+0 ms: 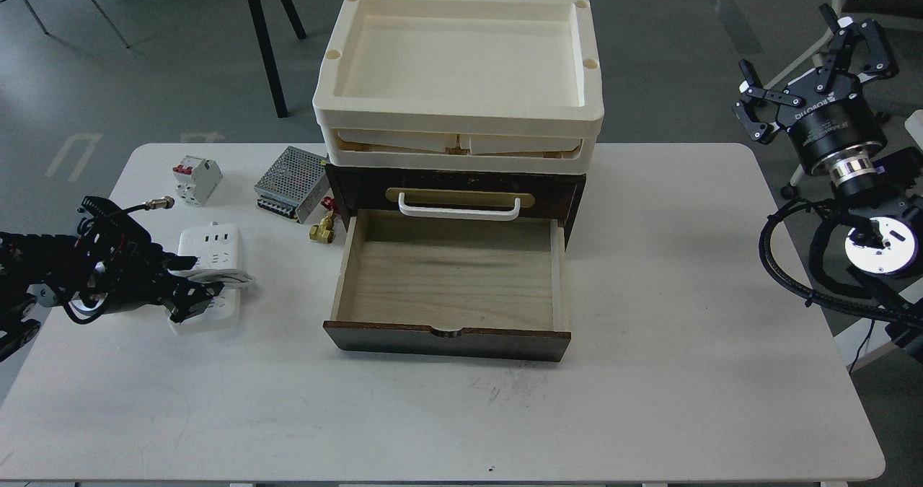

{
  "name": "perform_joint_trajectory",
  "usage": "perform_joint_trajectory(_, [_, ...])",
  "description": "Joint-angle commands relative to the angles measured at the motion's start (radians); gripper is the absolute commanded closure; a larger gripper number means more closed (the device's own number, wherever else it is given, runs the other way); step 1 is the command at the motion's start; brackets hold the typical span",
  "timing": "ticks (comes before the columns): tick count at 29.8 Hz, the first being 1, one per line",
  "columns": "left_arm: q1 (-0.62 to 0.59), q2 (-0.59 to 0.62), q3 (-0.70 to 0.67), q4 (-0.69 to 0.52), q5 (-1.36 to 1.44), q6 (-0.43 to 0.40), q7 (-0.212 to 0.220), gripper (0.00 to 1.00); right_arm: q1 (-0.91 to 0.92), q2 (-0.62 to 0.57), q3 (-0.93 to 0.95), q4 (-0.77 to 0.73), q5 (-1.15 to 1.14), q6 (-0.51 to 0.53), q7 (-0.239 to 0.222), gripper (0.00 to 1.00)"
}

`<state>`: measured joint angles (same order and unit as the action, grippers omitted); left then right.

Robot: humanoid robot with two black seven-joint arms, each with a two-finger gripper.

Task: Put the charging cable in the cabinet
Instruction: 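Lower the left gripper onto the white cable coil and grasp it, then lift the cable coil and carry it over the open drawer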

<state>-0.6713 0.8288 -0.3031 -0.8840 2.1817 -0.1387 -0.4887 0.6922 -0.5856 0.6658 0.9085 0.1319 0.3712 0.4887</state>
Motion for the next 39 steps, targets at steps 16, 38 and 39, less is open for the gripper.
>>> perform_joint_trajectory(16, [-0.001, -0.005, 0.001, 0.003, 0.000, -0.002, 0.000, 0.71, -0.030, -0.002, 0.008, -0.013, 0.000, 0.000, 0.000, 0.00])
perform_joint_trajectory(38, [-0.050, 0.297, -0.019, -0.442, -0.294, -0.151, 0.000, 1.00, -0.057, -0.010, 0.020, -0.013, 0.000, 0.000, 0.000, 0.00])
perform_joint_trajectory(39, [-0.057, 0.332, -0.021, -0.516, -0.371, -0.168, 0.000, 1.00, -0.057, -0.010, 0.020, -0.013, 0.000, 0.000, 0.000, 0.00])
